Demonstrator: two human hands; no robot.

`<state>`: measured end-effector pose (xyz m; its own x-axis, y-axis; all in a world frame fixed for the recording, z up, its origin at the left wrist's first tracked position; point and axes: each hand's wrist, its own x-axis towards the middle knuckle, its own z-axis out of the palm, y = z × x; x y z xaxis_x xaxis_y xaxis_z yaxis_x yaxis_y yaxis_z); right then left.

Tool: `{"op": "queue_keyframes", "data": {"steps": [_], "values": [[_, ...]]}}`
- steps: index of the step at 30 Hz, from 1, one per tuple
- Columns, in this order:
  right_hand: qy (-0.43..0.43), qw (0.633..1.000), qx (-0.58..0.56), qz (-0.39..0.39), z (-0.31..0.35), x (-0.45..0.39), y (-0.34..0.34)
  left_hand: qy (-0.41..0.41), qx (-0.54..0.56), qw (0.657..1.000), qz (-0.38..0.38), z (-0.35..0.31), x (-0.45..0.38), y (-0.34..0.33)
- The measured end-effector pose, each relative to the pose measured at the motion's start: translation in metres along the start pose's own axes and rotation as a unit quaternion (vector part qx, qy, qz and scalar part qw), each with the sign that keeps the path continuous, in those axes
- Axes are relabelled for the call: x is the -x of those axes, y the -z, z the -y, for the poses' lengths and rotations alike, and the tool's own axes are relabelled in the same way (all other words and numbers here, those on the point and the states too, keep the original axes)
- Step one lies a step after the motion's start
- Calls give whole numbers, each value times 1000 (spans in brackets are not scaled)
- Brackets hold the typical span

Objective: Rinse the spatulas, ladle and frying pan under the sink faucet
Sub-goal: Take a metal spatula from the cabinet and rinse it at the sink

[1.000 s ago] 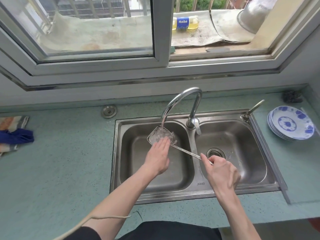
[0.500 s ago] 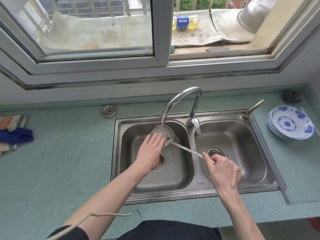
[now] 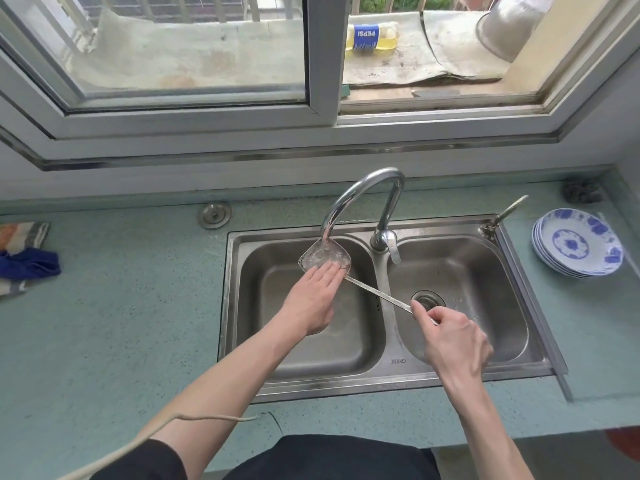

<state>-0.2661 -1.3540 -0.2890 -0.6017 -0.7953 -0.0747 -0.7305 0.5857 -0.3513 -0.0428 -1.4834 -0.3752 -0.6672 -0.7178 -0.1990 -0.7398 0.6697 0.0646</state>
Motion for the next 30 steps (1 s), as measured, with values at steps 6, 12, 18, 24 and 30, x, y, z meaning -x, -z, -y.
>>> {"op": "queue_keyframes", "data": {"steps": [6, 12, 18, 24, 30], "values": [[2, 1000, 6, -8, -2, -5, 5, 48, -80, 995, -17, 12, 10, 5], [13, 1000, 5, -14, 7, -4, 7, 95, -41, 994, -39, 3, -11, 17], [14, 1000, 22, -17, 6, -5, 7, -9, -8, 1000, -3, -1, -2, 1], [12, 999, 41, 4, 7, 0, 6, 67, -61, 996, -21, 10, 7, 5], [39, 999, 35, -9, 16, 1, 4, 56, -7, 998, -27, -3, -7, 2]]}}
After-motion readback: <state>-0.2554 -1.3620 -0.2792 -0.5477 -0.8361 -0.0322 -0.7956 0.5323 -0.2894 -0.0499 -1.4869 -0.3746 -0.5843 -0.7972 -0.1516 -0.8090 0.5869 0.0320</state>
